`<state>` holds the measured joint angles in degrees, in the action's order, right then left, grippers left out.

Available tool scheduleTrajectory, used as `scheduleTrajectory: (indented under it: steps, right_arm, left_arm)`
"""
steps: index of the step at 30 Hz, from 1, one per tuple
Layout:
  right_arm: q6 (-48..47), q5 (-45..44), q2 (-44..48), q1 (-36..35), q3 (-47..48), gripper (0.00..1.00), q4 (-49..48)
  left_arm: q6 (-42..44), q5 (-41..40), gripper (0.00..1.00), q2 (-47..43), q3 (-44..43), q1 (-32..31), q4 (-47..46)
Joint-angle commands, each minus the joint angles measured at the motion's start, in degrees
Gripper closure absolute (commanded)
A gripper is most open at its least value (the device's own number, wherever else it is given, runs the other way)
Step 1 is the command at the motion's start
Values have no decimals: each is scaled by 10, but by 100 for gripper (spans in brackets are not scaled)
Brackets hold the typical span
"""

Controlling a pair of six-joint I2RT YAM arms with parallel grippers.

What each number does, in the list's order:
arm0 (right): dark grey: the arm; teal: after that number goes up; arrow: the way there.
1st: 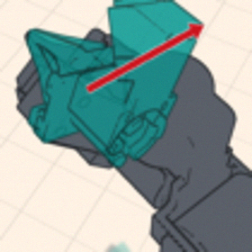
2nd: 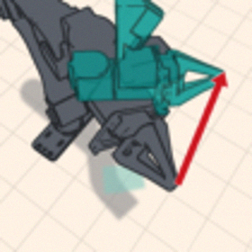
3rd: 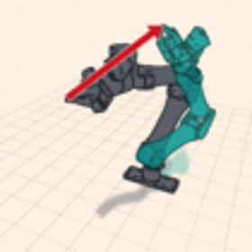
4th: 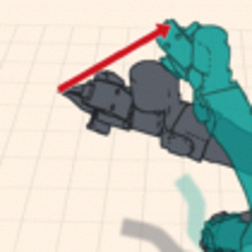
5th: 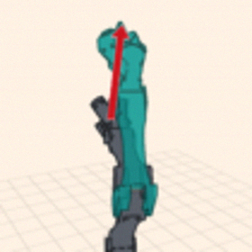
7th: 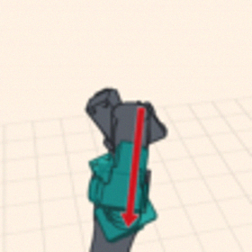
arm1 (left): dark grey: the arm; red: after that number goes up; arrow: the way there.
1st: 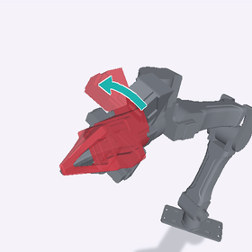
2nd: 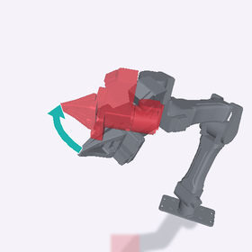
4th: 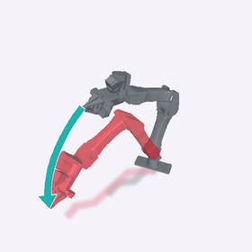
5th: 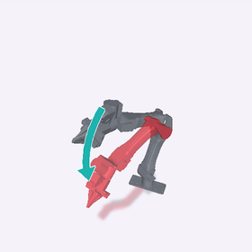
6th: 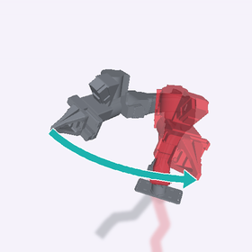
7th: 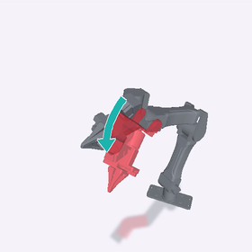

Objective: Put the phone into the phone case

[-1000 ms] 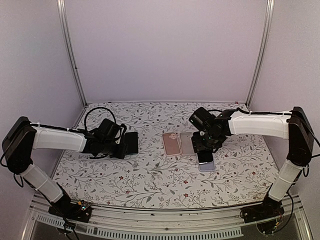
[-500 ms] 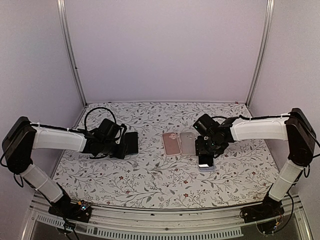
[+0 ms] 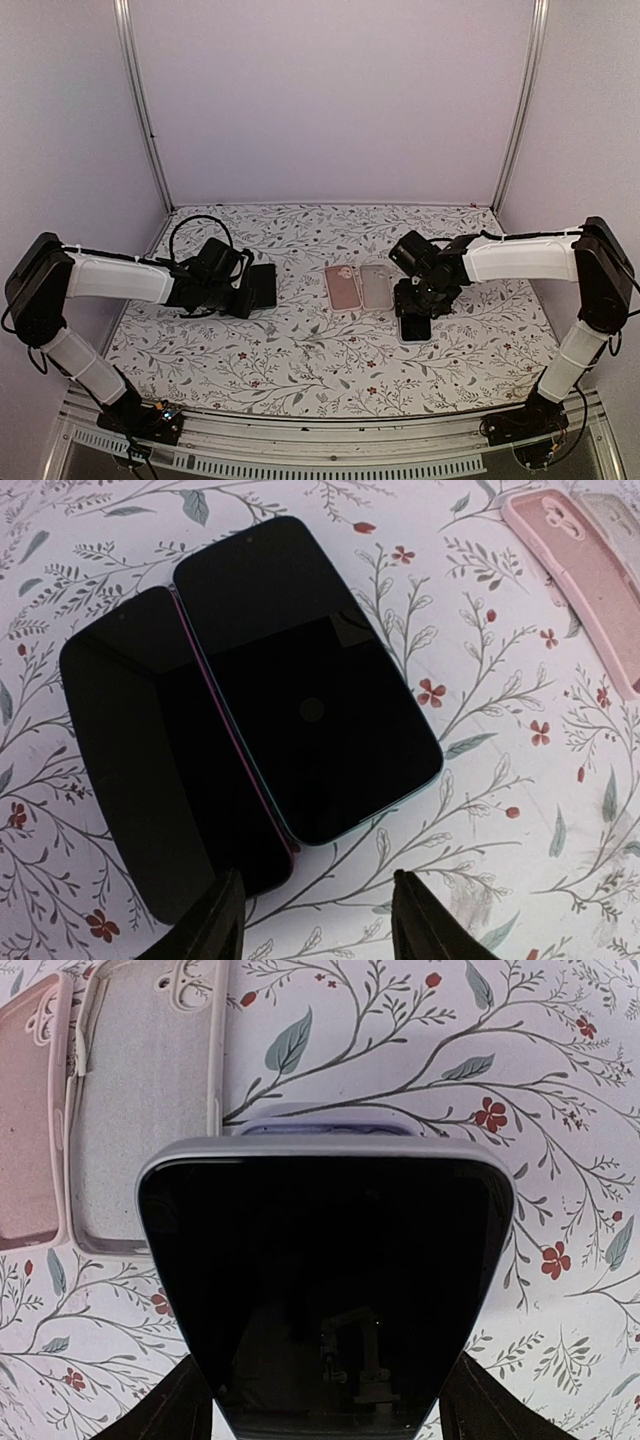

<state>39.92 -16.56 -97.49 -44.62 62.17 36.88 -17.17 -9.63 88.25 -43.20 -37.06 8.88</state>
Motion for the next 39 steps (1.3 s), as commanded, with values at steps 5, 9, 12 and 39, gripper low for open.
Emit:
scheduleTrajectory:
  steps: [5, 9, 12, 39]
  right_arm:
    - [13, 17, 6, -3, -11, 45, -22]
    - [22, 32, -4, -12, -25, 44, -21]
    - [32, 54, -9, -16, -50, 43, -23]
    - [-49, 102, -65, 4, -12, 5, 24]
  left_arm:
    - [3, 4, 49, 8, 7, 1, -8]
    - [4, 2, 49, 10, 6, 1, -8]
    - [4, 1, 48, 11, 4, 1, -7]
    - [9, -3, 48, 16, 1, 1, -2]
